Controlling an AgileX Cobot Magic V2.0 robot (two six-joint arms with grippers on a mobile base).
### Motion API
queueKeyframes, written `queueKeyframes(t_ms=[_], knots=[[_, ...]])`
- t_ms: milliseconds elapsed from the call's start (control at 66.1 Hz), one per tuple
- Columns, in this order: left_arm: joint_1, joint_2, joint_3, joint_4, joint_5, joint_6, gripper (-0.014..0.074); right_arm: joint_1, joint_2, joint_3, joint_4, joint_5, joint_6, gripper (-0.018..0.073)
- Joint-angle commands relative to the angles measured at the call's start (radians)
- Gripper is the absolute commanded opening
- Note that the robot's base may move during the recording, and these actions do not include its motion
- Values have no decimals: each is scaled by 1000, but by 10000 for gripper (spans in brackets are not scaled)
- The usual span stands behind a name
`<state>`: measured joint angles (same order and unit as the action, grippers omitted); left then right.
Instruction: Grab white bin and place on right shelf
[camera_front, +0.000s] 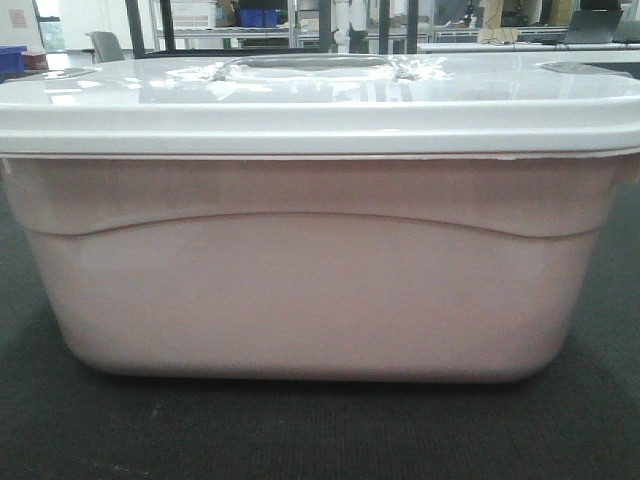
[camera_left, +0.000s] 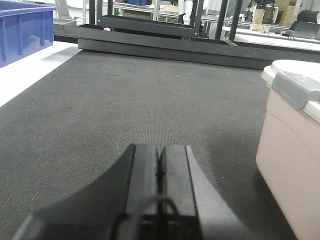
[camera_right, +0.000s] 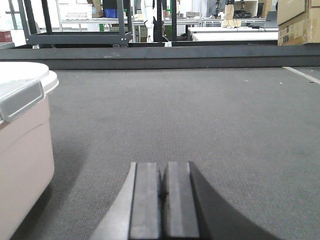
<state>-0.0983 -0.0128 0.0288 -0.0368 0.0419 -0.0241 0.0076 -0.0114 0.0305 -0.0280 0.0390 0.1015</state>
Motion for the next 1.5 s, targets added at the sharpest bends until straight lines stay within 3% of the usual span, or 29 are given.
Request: queueKeyframes(t_ms=[0, 907, 1028, 1240, 1482], knots=[[-5, -10, -1, 0, -83, -6, -118, 4, -17, -2, 2, -88, -6, 55], [-5, -10, -10, 0, -113, -6, -118, 4, -17, -12, 2, -84, -5, 55], [-5, -10, -73, 46, -148, 3, -118, 4, -17, -102, 2, -50, -5, 55], [-5, -3, -319, 196, 3, 5, -118, 4, 14, -369, 2, 178, -5, 55], [-5, 118, -644, 198, 384, 5, -119, 4, 242, -695, 2, 455, -5, 55]])
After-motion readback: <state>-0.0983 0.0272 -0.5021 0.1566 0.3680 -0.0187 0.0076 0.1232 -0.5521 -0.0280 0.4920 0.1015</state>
